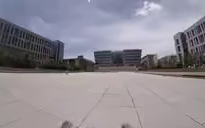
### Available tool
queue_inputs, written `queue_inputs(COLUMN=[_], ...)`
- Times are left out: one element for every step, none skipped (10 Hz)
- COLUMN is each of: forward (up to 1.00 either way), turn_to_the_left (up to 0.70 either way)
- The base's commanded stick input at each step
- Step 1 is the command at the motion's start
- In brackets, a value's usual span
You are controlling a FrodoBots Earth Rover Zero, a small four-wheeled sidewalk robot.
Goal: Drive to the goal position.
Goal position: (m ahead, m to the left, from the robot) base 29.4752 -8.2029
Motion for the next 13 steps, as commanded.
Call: queue_inputs(forward=[0.70,0.70,0.70,0.70,0.70,0.70,0.70,0.70,0.70,0.70,0.70,0.70,0.70], turn_to_the_left=[0.03,0.02,0.02,0.02,0.01,0.00,0.00,0.00,0.00,0.00,0.00,0.00,0.00])
